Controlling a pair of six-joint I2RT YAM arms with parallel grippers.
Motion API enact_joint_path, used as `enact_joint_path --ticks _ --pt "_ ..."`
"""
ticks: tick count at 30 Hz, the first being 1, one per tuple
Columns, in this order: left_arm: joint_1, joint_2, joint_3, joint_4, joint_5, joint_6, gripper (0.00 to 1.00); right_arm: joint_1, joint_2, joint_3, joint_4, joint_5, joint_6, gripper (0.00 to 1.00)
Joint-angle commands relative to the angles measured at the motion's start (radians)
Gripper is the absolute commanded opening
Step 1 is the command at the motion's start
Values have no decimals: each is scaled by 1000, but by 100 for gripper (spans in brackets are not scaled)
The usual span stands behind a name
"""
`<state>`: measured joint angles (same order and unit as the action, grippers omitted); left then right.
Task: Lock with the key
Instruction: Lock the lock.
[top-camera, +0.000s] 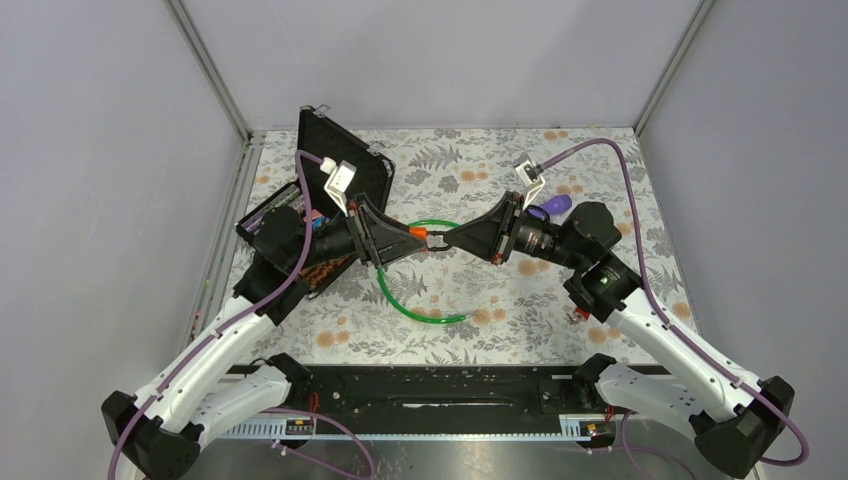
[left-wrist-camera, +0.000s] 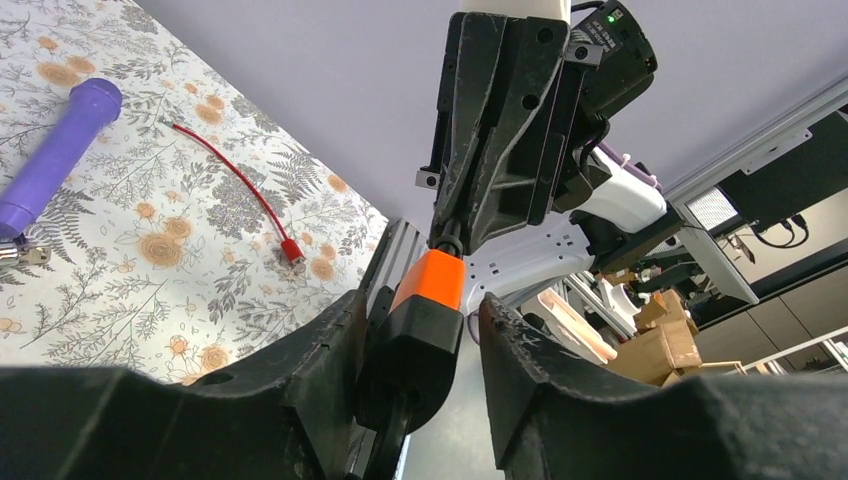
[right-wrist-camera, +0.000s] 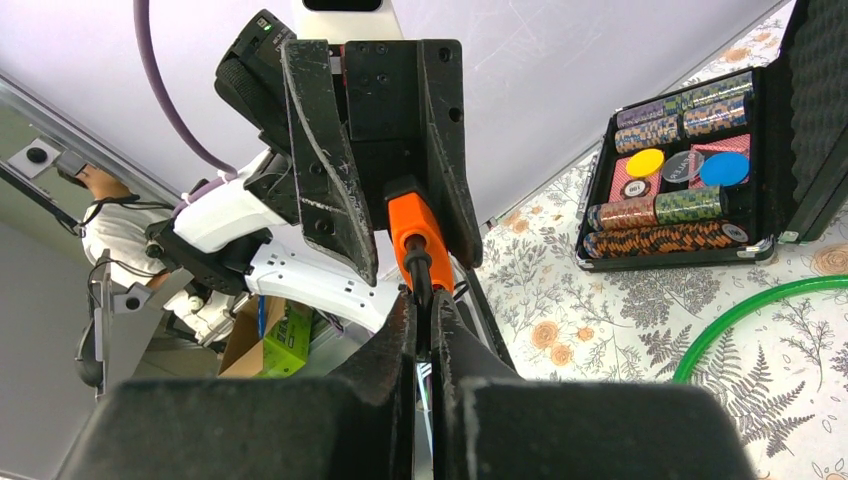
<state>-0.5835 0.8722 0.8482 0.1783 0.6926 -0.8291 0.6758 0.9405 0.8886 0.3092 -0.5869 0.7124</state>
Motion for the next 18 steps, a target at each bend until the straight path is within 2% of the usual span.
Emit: enact_joint_path --ticks 1,5,8,9,12,18 --pt "7 -6 7 63 20 -23 42 5 -29 23 84 27 6 0" --pt "10 -5 2 63 28 -23 31 5 -32 24 74 47 5 0" --pt "10 -8 -4 66 37 -22 30 5 -31 26 74 51 10 0" --pt "10 -10 -5 68 40 -22 26 4 -28 27 72 51 13 0" --pt "10 -15 -5 72 41 -24 0 4 -18 35 67 34 16 0" --pt "11 10 10 88 42 -88 0 4 6 27 94 16 -5 0"
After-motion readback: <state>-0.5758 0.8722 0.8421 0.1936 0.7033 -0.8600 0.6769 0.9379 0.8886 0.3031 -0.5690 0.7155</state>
